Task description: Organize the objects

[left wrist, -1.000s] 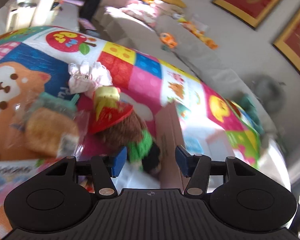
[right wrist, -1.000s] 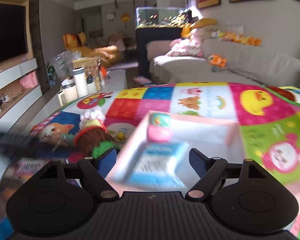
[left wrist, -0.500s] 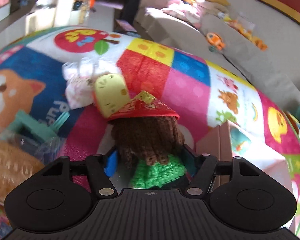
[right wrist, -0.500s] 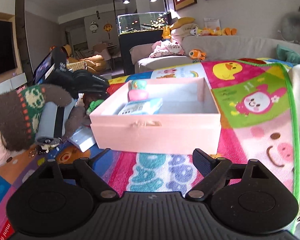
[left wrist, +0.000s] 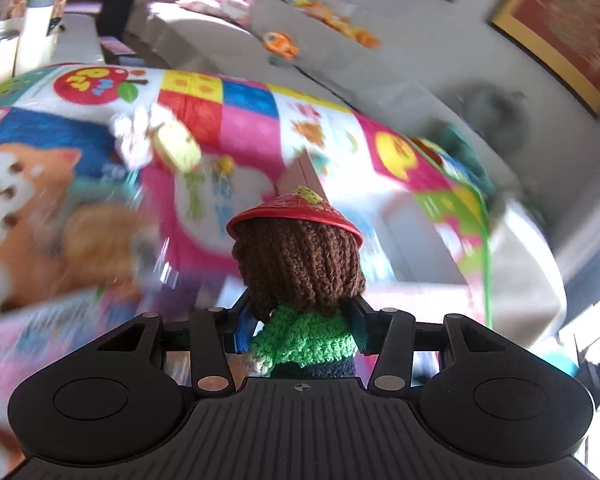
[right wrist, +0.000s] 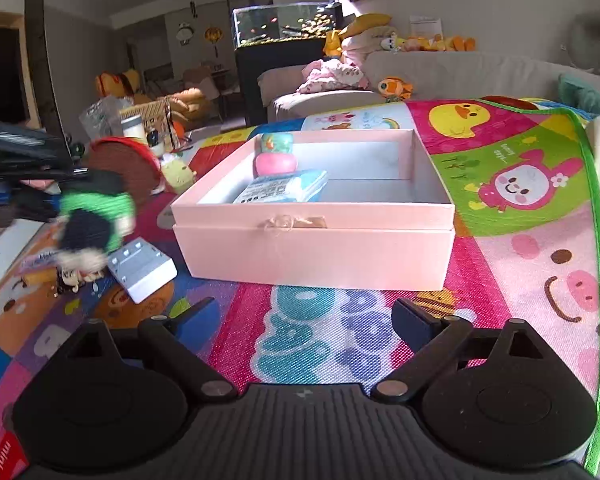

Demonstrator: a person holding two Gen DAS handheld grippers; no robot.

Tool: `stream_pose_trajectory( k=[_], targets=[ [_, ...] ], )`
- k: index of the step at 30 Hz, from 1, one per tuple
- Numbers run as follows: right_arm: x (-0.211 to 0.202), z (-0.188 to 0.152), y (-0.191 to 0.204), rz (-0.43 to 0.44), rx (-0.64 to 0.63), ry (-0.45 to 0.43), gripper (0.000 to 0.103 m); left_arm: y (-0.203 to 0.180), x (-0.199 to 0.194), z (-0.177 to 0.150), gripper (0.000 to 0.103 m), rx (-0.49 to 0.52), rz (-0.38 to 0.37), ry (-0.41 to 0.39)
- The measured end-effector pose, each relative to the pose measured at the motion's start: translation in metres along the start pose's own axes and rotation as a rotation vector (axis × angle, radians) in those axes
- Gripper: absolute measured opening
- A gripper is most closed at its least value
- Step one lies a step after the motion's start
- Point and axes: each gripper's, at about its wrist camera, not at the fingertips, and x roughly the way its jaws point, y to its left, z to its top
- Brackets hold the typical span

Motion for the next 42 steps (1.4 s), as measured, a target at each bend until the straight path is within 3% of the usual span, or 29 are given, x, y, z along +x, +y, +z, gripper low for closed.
stream_pose_trajectory(
  k=[4,9,14,19,22,24,25,29,36,39,42],
  targets=[
    [0.0,-0.001,0.025,-0.012,-0.125,-0.006,0.093,0.011,-0.033,-0.046,0.052,0.024,0.029,0.078],
    [0.006,0.013,0.069,0.133,-0.198,0.027,0.093,0.027,-0.06,-0.087,0.052,0.055,0.116,0.098],
    [0.023,0.034,0.132,0.22,-0.321,0.02,0.089,0.055,-0.081,-0.09,0.053,-0.003,0.204,0.021],
    [0.063,0.041,0.175,0.264,-0.326,0.092,0.088,0.073,-0.096,-0.093,0.053,-0.068,0.199,-0.009],
    [0.08,0.039,0.191,0.261,-0.345,0.103,0.08,0.076,-0.099,-0.094,0.053,-0.081,0.192,-0.015],
    [0.081,0.037,0.197,0.262,-0.369,0.097,0.066,0.074,-0.097,-0.093,0.053,-0.083,0.193,-0.017],
    [0.079,0.035,0.198,0.271,-0.389,0.101,0.061,0.073,-0.096,-0.094,0.053,-0.081,0.194,-0.017],
    [0.057,0.028,0.197,0.308,-0.436,0.112,0.059,0.067,-0.091,-0.094,0.053,-0.062,0.206,-0.018],
    [-0.005,0.002,0.151,0.316,-0.468,0.146,0.054,0.051,-0.075,-0.095,0.053,-0.043,0.147,0.005],
    [-0.025,-0.007,0.128,0.256,-0.489,0.131,0.054,0.037,-0.057,-0.095,0.053,-0.028,0.101,0.018],
    [-0.037,-0.015,0.112,0.118,-0.536,0.089,0.055,0.02,-0.039,-0.093,0.053,-0.018,0.071,0.03]
  ],
)
